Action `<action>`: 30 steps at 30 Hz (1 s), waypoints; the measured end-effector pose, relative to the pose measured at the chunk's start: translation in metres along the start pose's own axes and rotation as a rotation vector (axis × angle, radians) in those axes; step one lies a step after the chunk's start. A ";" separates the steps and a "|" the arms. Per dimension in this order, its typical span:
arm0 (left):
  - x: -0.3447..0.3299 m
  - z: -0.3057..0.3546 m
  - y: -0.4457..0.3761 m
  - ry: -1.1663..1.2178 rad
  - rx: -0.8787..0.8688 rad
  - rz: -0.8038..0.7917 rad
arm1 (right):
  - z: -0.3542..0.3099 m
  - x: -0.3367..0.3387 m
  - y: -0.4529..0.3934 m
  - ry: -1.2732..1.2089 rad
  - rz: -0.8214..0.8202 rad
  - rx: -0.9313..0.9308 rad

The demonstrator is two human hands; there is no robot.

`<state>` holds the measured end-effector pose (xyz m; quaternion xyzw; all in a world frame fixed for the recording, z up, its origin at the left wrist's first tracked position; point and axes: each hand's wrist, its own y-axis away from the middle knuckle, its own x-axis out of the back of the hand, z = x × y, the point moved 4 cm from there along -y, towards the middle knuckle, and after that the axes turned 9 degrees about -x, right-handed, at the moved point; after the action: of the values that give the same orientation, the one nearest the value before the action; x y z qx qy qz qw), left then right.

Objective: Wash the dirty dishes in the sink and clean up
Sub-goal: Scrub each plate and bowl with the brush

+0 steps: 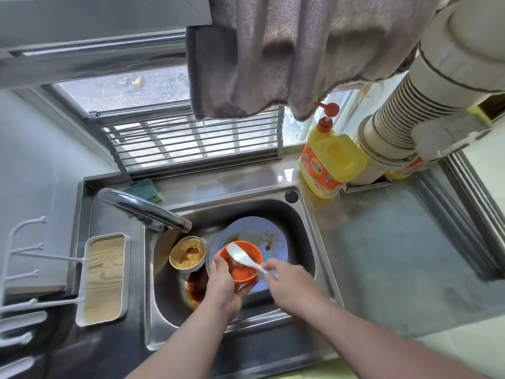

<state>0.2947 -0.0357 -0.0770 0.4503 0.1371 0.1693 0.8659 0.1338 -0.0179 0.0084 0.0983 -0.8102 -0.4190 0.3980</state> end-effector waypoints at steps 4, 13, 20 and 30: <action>0.004 0.015 -0.015 -0.127 -0.070 -0.025 | 0.019 0.002 0.004 -0.047 -0.089 -0.096; 0.001 -0.001 -0.002 -0.144 -0.029 -0.022 | 0.025 0.010 -0.009 0.064 -0.046 -0.075; -0.004 -0.016 0.006 -0.013 0.054 0.037 | 0.014 -0.015 0.005 -0.532 -0.395 -0.280; -0.007 0.033 -0.021 -0.495 -0.272 -0.163 | 0.009 0.004 0.024 0.359 -0.043 0.126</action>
<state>0.3053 -0.0740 -0.0754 0.3454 -0.0668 0.0010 0.9361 0.1286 0.0007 0.0257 0.2135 -0.7485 -0.3517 0.5200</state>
